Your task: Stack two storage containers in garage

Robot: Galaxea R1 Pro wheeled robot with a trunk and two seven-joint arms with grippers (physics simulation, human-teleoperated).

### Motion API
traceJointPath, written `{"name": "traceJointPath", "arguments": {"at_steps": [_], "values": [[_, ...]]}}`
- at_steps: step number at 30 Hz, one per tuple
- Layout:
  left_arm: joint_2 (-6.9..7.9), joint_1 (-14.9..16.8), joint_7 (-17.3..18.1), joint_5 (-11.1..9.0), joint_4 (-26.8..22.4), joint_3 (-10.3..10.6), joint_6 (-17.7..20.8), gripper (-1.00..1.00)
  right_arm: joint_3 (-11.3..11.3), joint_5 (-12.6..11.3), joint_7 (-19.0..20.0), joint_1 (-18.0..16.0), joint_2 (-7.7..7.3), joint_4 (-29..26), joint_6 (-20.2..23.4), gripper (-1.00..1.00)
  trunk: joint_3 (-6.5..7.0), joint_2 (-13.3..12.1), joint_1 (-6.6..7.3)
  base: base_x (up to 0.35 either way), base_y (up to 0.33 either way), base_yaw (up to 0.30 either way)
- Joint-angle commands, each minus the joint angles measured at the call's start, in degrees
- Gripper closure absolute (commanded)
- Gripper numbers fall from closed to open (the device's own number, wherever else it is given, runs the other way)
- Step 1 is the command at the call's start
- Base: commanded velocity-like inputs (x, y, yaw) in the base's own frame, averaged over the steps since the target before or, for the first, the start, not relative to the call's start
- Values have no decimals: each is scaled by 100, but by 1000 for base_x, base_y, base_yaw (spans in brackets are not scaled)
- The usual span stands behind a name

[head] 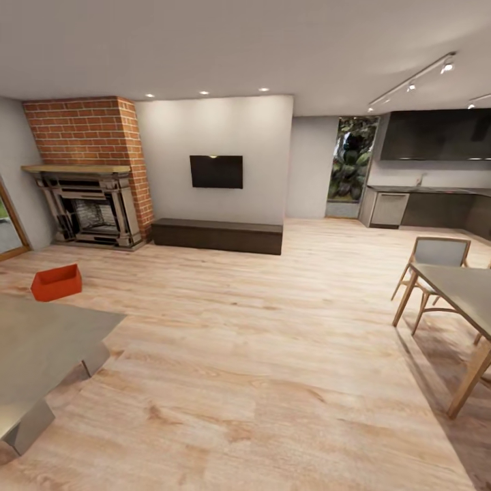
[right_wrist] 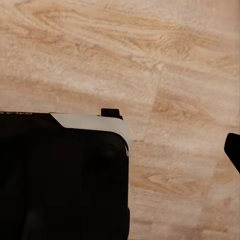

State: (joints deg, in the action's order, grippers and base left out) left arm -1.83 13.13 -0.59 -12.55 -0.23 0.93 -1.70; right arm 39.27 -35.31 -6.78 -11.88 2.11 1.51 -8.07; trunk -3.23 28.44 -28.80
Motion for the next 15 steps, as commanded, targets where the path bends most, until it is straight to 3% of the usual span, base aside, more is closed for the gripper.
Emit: {"name": "traceJointPath", "arguments": {"at_steps": [1,15], "values": [[-1,5,-6,-37,5,12,-20,-100,46,-44,-7,-7,4,16,-25,-100,-11,10,-6,323,71,0],[-2,5,-11,-37,5,12,-46,-100,46,-19,-8,-7,28,16,-19,-100,-11,10,-6,323,71,0]]}}
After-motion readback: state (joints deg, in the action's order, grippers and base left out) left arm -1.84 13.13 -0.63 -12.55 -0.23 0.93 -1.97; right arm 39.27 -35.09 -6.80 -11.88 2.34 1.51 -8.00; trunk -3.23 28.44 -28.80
